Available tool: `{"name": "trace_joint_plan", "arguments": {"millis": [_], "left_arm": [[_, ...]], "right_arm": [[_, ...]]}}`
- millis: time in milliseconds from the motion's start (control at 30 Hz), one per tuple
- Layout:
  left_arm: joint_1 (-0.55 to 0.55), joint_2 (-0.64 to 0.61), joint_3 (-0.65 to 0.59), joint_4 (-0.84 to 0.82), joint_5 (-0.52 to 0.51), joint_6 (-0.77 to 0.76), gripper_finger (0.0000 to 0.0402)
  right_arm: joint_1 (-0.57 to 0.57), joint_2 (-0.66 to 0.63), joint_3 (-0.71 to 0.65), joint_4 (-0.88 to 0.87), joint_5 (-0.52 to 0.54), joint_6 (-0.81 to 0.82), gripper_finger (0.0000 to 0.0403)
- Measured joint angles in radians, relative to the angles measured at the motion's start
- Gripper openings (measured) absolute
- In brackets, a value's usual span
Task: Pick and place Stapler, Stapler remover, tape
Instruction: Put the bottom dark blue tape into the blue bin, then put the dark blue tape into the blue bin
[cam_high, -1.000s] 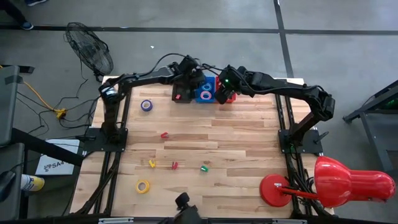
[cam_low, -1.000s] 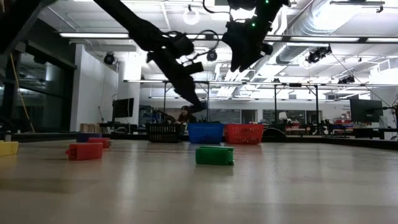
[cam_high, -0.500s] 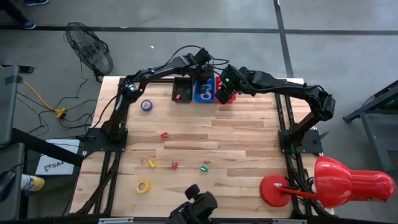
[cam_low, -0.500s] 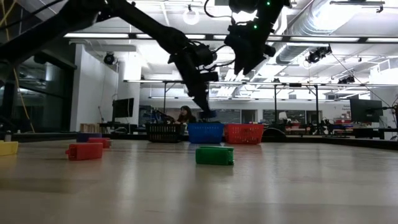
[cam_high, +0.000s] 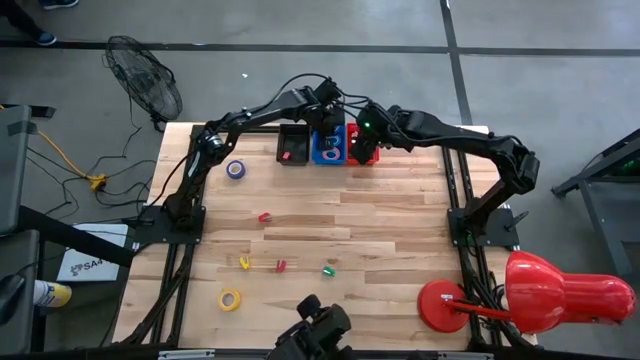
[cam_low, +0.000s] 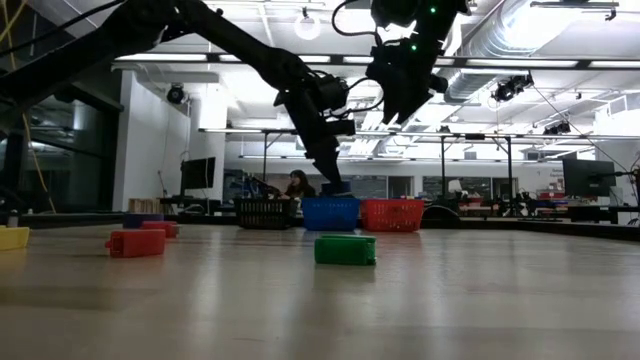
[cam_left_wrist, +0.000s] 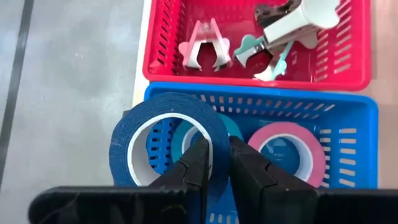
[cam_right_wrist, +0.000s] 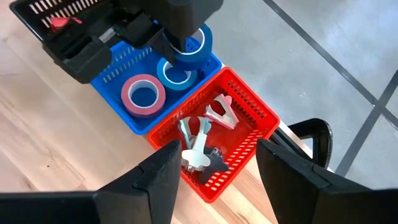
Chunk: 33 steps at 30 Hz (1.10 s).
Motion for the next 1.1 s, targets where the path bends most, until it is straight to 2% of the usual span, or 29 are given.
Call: {"name": "trace_joint_plan", "arguments": {"millis": [300,733,1100], "left_arm": [[0.002,0.039,0.0,-0.007,0.045,-0.012,0.0039],[0.002,0.051,0.0,0.016,0.032,-0.026,0.0041],[0.002,0.051,0.0,0.001,0.035,-0.019,0.0115]], "right_arm": [[-0.011,0.0,0.0,-0.002,-0.001,-0.001,0.02],[-0.014,0.0,0.0,-0.02,-0.003,-0.004,0.02],[-0.014,0.0,0.0,-0.021,-0.003,-0.019,0.02]]}}
